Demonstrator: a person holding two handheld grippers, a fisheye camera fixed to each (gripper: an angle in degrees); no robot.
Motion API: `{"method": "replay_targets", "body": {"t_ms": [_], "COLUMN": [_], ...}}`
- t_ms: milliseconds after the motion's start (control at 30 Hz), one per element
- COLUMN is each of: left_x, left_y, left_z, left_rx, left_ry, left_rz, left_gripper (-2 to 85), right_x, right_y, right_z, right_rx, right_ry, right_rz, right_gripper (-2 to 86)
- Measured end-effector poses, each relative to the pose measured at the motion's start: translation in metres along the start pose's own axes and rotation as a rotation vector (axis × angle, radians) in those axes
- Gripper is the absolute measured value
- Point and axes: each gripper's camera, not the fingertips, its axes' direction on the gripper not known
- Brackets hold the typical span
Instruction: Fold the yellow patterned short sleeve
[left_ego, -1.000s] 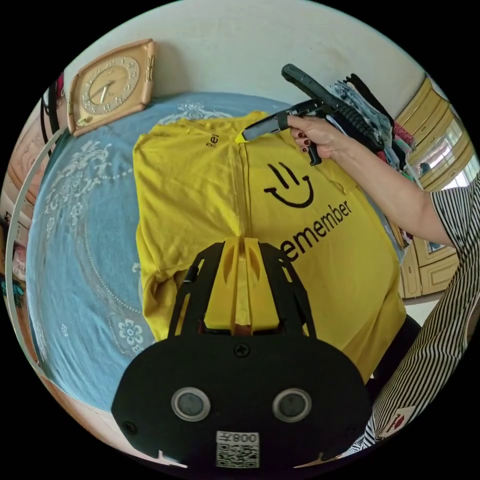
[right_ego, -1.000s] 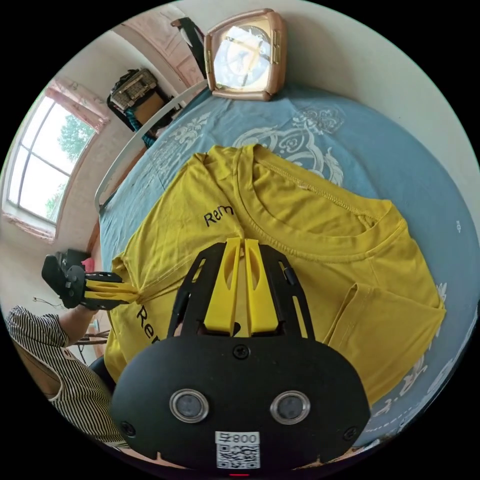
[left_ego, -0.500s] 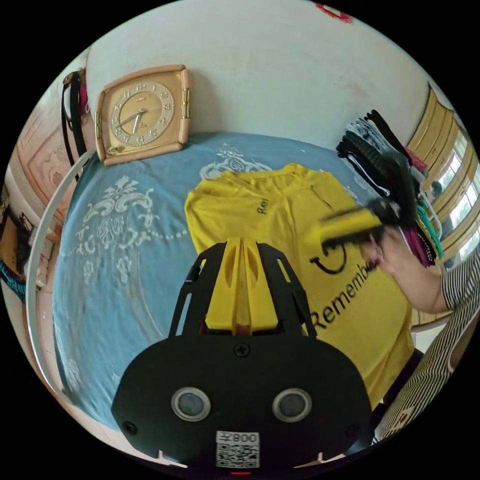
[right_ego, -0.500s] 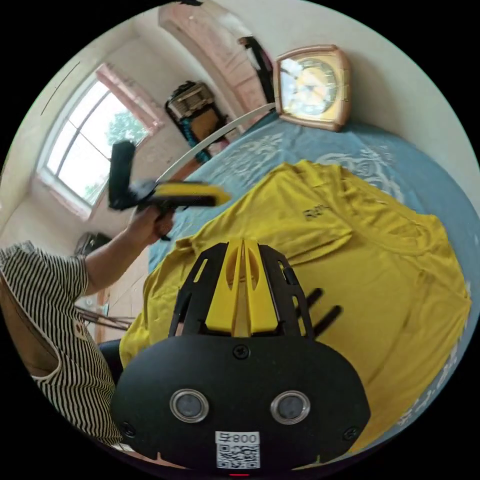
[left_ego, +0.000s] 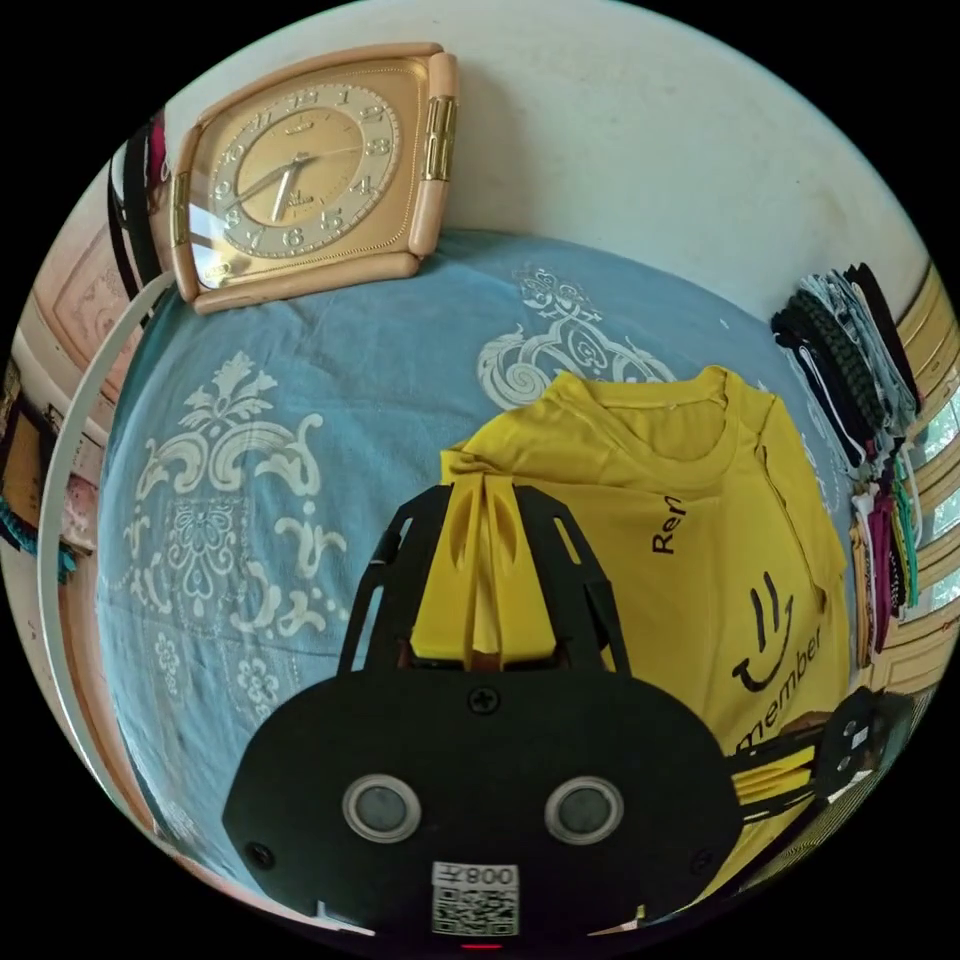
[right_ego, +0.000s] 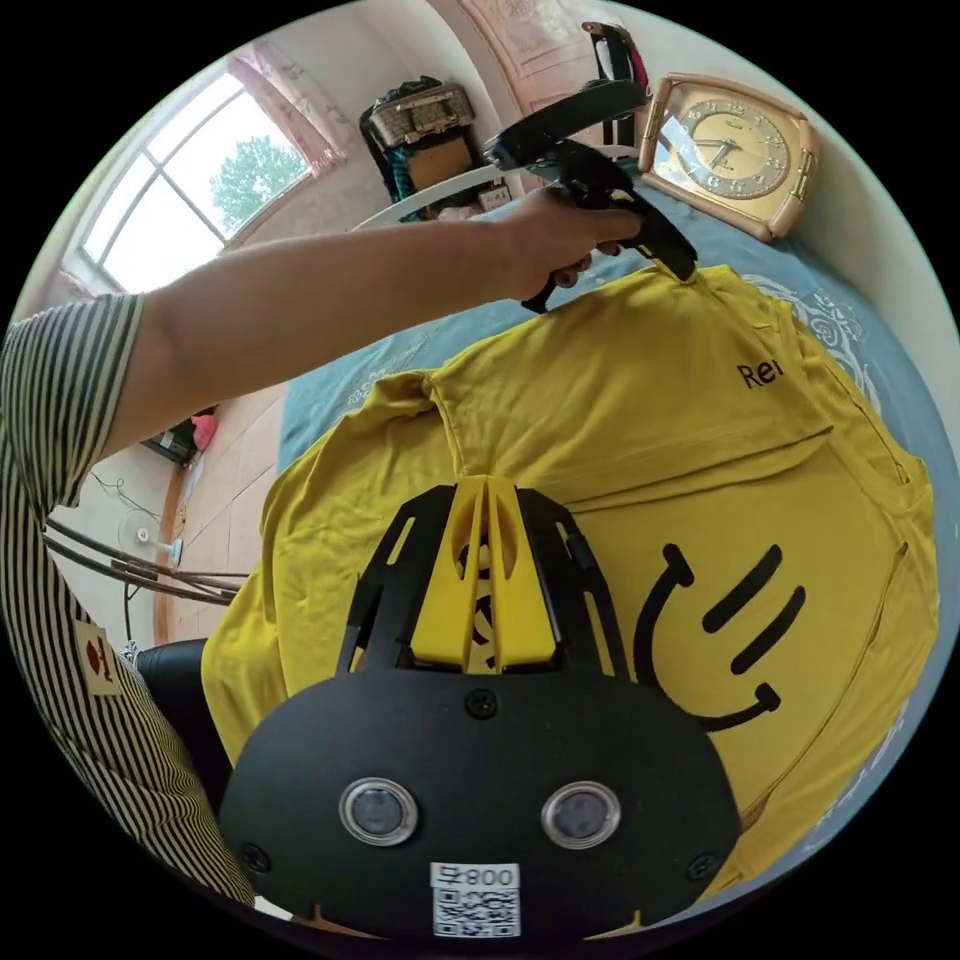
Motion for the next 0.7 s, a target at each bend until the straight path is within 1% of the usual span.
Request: {"method": "replay_targets", "body": {"t_ms": [133,167,233,300,367,433,467,533,633,700], "left_x": [0.006,0.010,0.014,0.017,0.014,0.006,0.001,-0.010,-0.022,-0.033], "left_y": [0.027,0.039,0.058,0.080,0.090,0.095,0.098,0.098,0.108,0.125], "left_z": [-0.032,-0.039,-0.044,-0.041,-0.030,-0.016,-0.014,-0.014,-0.033,-0.049], "left_rx": [0.082,0.087,0.067,0.027,-0.021,-0.074,-0.047,-0.059,0.010,0.034], "left_ry": [0.046,0.064,0.095,0.077,0.065,0.064,0.072,0.105,0.168,0.205], "left_rz": [0.044,0.063,0.094,0.100,0.092,0.066,0.058,-0.001,-0.051,-0.089], "left_gripper": [0.3,0.3,0.3,0.4,0.4,0.4,0.4,0.3,0.3,0.4], "right_x": [0.037,0.052,0.075,0.102,0.119,0.130,0.140,0.141,0.144,0.141], "right_y": [0.040,0.060,0.092,0.132,0.154,0.166,0.168,0.170,0.164,0.168], "right_z": [-0.081,-0.110,-0.151,-0.192,-0.211,-0.217,-0.211,-0.221,-0.243,-0.270], "right_rx": [0.108,0.132,0.164,0.167,0.156,0.138,0.075,0.117,0.086,0.110], "right_ry": [0.066,0.114,0.198,0.312,0.329,0.341,0.326,0.336,0.324,0.301], "right_rz": [0.145,0.209,0.312,0.457,0.546,0.593,0.628,0.617,0.634,0.655], "right_gripper": [0.2,0.2,0.2,0.1,0.1,0.2,0.2,0.3,0.2,0.2]}}
